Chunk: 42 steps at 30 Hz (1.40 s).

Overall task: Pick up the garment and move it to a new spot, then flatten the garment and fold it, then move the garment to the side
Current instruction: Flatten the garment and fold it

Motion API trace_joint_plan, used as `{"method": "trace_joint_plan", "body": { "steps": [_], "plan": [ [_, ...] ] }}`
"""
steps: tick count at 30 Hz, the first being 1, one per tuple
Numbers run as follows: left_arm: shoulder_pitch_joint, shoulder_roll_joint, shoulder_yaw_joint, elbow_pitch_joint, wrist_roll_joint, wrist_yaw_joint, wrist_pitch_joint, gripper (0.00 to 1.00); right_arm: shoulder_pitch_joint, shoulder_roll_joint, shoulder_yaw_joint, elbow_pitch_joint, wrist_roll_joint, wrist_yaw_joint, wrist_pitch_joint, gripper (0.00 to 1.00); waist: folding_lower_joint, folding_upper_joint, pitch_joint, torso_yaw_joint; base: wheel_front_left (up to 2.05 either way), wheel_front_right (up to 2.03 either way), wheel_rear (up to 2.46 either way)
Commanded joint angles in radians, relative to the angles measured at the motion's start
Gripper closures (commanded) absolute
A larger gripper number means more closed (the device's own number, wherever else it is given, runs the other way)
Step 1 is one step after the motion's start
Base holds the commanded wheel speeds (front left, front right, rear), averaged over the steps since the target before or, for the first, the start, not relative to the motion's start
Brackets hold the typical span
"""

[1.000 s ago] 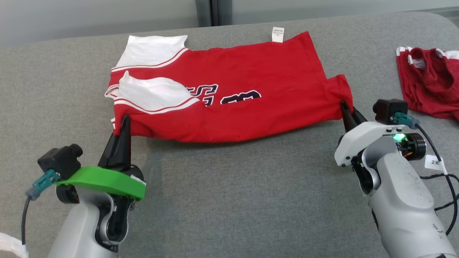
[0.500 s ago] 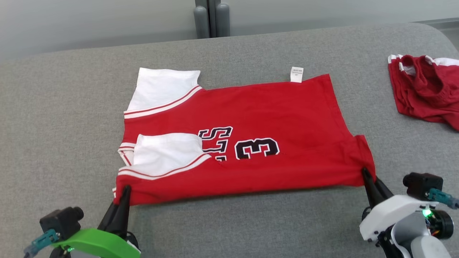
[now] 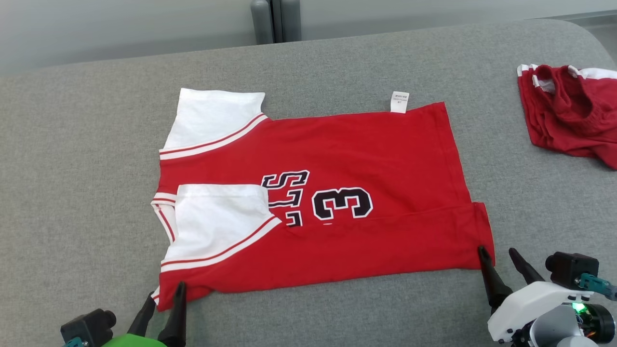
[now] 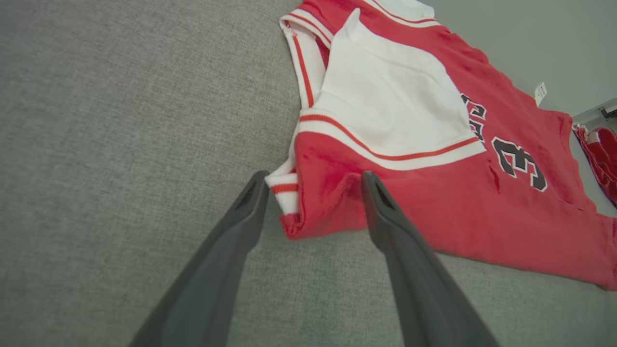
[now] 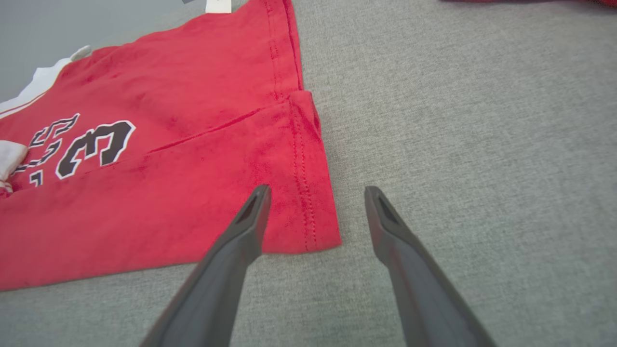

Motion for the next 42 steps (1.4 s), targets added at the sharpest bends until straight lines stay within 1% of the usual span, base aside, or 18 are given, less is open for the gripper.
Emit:
{"method": "trace_joint_plan", "body": {
  "steps": [1, 4, 6, 9, 11, 14, 16, 21, 26, 30, 34, 42],
  "plan": [
    [0.018, 0.015, 0.008, -0.011, 0.004, 0.007, -0.002, 0.00, 0.007, -0.004, -0.011, -0.003, -0.008, -0.001, -0.013, 0.00, 0.0000, 0.0000, 0.000, 0.001, 0.00, 0.00, 0.00],
    [0.028, 0.039, 0.014, -0.045, 0.018, 0.018, 0.005, 0.00, -0.010, -0.004, -0.030, -0.021, -0.022, -0.001, -0.028, 0.00, 0.0000, 0.0000, 0.002, 0.001, 0.00, 0.00, 0.00],
    [0.010, 0.068, 0.023, -0.074, 0.032, 0.025, 0.012, 0.00, -0.026, -0.004, -0.040, -0.038, -0.035, -0.001, -0.039, 0.00, 0.0000, 0.0000, 0.005, 0.002, 0.00, 0.00, 0.00],
    [-0.053, 0.118, 0.035, -0.119, 0.065, 0.028, 0.035, 0.00, -0.051, -0.004, -0.048, -0.064, -0.054, -0.001, -0.046, 0.00, 0.0000, 0.0000, 0.010, 0.003, 0.00, 0.00, 0.00],
    [-0.123, 0.166, 0.038, -0.145, 0.097, 0.023, 0.065, 0.00, -0.076, -0.004, -0.047, -0.081, -0.073, -0.001, -0.042, 0.00, 0.0000, 0.0000, 0.018, 0.001, 0.00, 0.00, 0.00],
    [-0.258, 0.226, 0.032, -0.167, 0.141, 0.005, 0.120, 0.00, -0.120, -0.004, -0.032, -0.102, -0.096, -0.001, -0.031, 0.00, 0.0000, 0.0000, 0.042, -0.008, 0.00, 0.00, 0.00],
    [-0.365, 0.272, 0.019, -0.163, 0.169, -0.016, 0.174, 0.00, -0.155, -0.004, -0.014, -0.116, -0.114, -0.001, -0.019, 0.00, 0.0000, 0.0000, 0.068, -0.021, 0.00, 0.00, 0.00],
    [-0.640, 0.347, -0.009, -0.090, 0.206, -0.082, 0.311, 0.00, -0.248, -0.004, 0.037, -0.146, -0.138, -0.001, -0.001, 0.00, 0.0000, 0.0000, 0.156, -0.068, 0.00, 0.00, 0.00],
    [-0.853, 0.377, -0.052, 0.037, 0.204, -0.130, 0.426, 0.00, -0.325, -0.004, 0.075, -0.161, -0.145, -0.001, 0.006, 0.00, 0.0000, 0.0000, 0.255, -0.118, 0.00, 0.00, 0.00],
    [-0.952, 0.391, -0.096, 0.125, 0.195, -0.151, 0.491, 0.00, -0.371, -0.004, 0.096, -0.156, -0.146, -0.001, -0.003, 0.00, 0.0000, 0.0000, 0.321, -0.159, 0.00, 0.00, 0.00],
    [-1.010, 0.406, -0.118, 0.201, 0.168, -0.160, 0.530, 0.00, -0.409, -0.003, 0.113, -0.145, -0.137, -0.001, -0.020, 0.00, 0.0000, 0.0000, 0.373, -0.193, 0.00, 0.00, 0.00],
    [-1.053, 0.450, -0.148, 0.277, 0.108, -0.167, 0.577, 0.00, -0.446, -0.003, 0.132, -0.109, -0.118, -0.001, -0.050, 0.00, 0.0000, 0.0000, 0.429, -0.236, 0.00, 0.00, 0.00]
  ]
}}
